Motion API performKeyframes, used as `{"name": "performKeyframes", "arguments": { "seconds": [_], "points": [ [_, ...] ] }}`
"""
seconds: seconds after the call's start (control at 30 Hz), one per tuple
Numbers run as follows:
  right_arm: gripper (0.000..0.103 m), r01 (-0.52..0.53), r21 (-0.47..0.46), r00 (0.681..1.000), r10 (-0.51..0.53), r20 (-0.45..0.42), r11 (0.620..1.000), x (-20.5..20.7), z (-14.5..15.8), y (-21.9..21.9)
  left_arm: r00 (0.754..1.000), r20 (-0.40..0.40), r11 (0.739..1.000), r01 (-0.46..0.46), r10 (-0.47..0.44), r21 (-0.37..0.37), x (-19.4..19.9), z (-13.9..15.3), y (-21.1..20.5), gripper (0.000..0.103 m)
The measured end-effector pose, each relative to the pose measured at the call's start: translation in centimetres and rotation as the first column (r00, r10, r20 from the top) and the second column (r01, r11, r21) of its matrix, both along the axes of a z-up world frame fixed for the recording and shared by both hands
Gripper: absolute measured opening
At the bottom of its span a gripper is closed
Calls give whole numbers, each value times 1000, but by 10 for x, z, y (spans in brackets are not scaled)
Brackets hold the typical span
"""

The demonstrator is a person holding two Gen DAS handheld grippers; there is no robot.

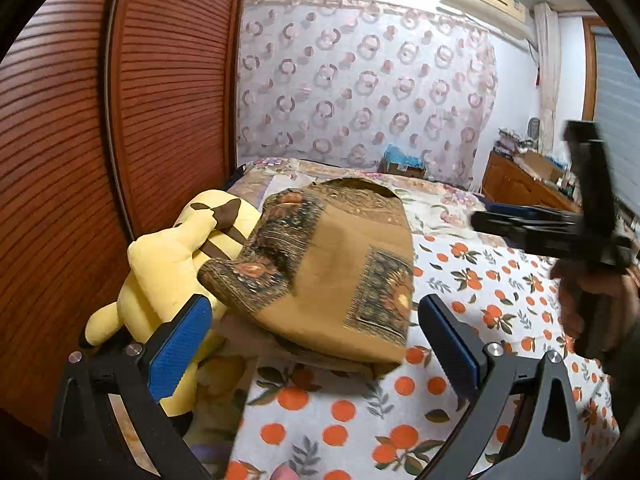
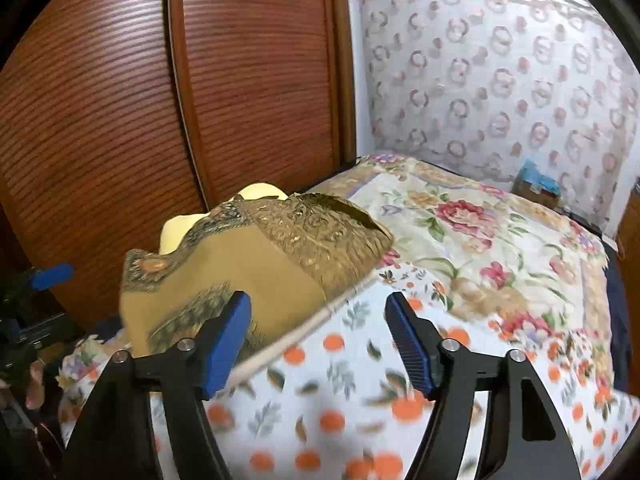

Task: Fold small clothes

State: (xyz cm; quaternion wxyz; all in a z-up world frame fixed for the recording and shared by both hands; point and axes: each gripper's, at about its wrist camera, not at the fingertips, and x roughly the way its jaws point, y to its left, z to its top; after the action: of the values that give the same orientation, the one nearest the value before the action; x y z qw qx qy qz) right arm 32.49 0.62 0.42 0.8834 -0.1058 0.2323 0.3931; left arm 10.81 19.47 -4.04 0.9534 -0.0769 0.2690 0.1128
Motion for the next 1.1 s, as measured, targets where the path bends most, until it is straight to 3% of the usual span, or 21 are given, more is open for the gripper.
{"name": "performKeyframes", "arguments": {
  "seconds": [0.37,0.8,1.1],
  "points": [
    [83,135,51,990,-137,35,989,-107,-5,-92,991,22,991,131,-132,39,-14,10,-74,103],
    [89,338,112,939,-343,21,934,-205,-18,-172,967,31,966,253,-254,47,-31,19,-154,103],
    [89,425,199,888,-449,97,883,-269,20,-220,953,84,955,284,-291,83,-43,61,-189,103]
  ]
}}
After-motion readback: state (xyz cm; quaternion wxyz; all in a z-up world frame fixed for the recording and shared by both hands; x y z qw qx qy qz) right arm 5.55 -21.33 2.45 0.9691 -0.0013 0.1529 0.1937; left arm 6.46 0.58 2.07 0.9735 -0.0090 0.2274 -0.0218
